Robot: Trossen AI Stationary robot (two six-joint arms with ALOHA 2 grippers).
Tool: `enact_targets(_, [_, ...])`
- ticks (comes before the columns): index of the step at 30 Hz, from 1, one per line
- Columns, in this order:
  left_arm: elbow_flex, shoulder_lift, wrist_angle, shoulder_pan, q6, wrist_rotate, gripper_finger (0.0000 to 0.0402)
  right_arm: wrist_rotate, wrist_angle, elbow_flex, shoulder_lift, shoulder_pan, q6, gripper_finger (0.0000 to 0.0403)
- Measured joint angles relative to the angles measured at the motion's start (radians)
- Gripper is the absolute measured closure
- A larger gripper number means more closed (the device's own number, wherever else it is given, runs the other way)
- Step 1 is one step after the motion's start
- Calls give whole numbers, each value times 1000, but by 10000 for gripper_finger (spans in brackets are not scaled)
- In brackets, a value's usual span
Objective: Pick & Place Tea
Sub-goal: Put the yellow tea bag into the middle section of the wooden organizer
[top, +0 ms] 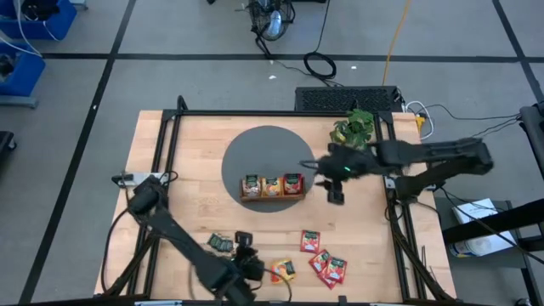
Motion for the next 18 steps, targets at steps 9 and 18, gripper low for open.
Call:
enact_targets(9, [1,-71,190,-76,-48,54,314,51,583,-503,-173,226,50,387])
enact_targets(18, [-6,-45,513,-141,295,111,314,54,1208,-775,-60,371,136,391])
